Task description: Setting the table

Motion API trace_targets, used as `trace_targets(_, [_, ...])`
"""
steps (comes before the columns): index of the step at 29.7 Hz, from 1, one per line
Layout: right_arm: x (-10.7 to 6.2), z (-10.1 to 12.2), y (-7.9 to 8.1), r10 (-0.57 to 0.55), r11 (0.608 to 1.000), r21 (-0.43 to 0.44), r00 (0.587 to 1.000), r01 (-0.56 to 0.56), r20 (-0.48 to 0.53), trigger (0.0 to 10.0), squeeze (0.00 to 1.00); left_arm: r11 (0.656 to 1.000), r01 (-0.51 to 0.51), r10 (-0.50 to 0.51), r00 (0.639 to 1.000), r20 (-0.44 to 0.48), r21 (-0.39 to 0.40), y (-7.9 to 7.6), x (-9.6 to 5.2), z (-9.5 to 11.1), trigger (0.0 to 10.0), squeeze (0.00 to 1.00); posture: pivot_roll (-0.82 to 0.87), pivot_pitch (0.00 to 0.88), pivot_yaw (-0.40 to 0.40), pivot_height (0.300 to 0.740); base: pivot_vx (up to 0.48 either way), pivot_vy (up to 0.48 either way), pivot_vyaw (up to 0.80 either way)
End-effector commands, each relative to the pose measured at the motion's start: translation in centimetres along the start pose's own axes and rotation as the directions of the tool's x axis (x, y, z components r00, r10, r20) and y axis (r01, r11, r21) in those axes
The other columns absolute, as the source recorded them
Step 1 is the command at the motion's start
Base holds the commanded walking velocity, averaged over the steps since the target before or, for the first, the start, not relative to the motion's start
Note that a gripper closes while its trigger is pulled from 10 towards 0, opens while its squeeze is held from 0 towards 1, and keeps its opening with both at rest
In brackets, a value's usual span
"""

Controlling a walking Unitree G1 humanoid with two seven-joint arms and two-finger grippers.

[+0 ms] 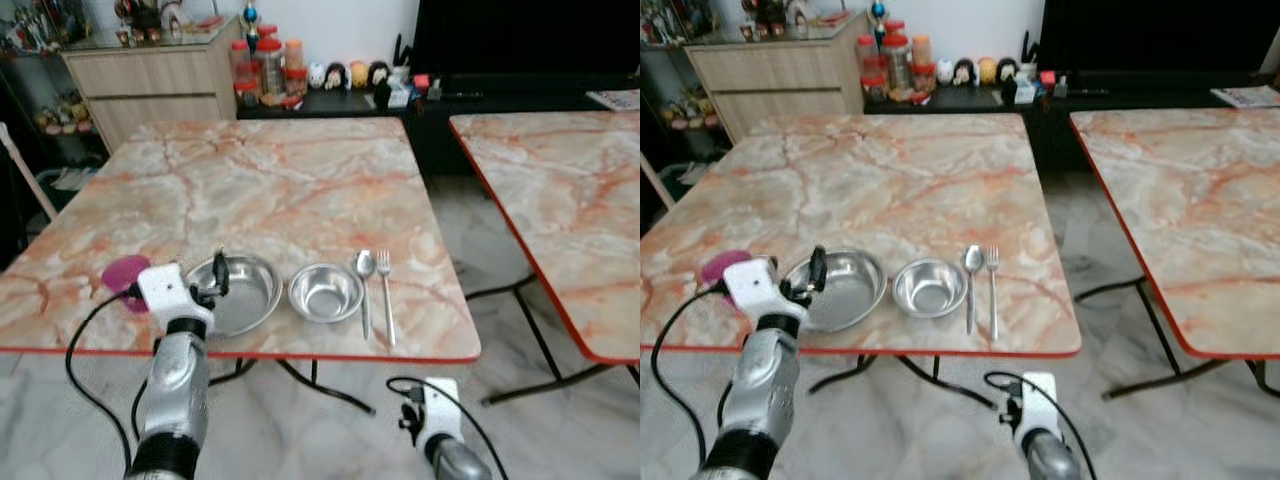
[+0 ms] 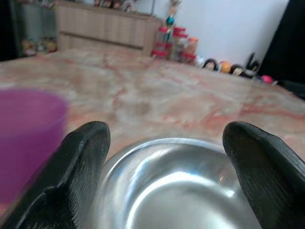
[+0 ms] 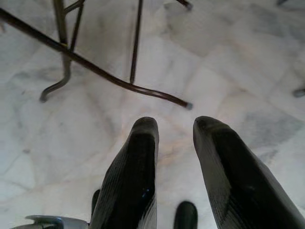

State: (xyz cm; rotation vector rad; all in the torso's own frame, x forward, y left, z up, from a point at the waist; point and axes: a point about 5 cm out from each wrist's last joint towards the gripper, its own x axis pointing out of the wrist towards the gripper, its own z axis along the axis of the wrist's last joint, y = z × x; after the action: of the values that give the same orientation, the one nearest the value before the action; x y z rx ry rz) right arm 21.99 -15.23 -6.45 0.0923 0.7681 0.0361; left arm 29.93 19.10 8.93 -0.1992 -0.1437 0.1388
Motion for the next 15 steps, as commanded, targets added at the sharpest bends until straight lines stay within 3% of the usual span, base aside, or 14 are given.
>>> trace_targets(1, [0.0, 0.1, -0.3, -0.006, 1.0, -0.009, 1.0, 0.006, 0.002, 10.0, 0.0, 1.0, -0.002, 0.003, 1.0, 0.019, -0.021, 0.0, 0.2, 0.8, 10.0, 0.0, 0.07, 0.0, 0.034, 0.74, 0.0, 0.0, 0.0])
trace_targets(12, [0.0, -0.1, 0.1, 0.009, 1.0, -0.026, 1.0, -0.009, -0.008, 10.0, 0.0, 0.999, -0.011, 0.009, 0.999, -0.048, -0.038, 0.7, -1.2, 1.0, 10.0, 0.0, 0.08, 0.0, 0.044, 0.74, 0.0, 0.0, 0.0])
trace_targets(15, [0.0, -0.2, 0.1, 0.011, 1.0, -0.028, 1.0, -0.012, -0.01, 10.0, 0.0, 0.993, -0.065, 0.056, 0.994, -0.099, -0.095, 0.9, -1.8, 0.8, 10.0, 0.0, 0.07, 0.0, 0.047, 0.74, 0.0, 0.0, 0.0])
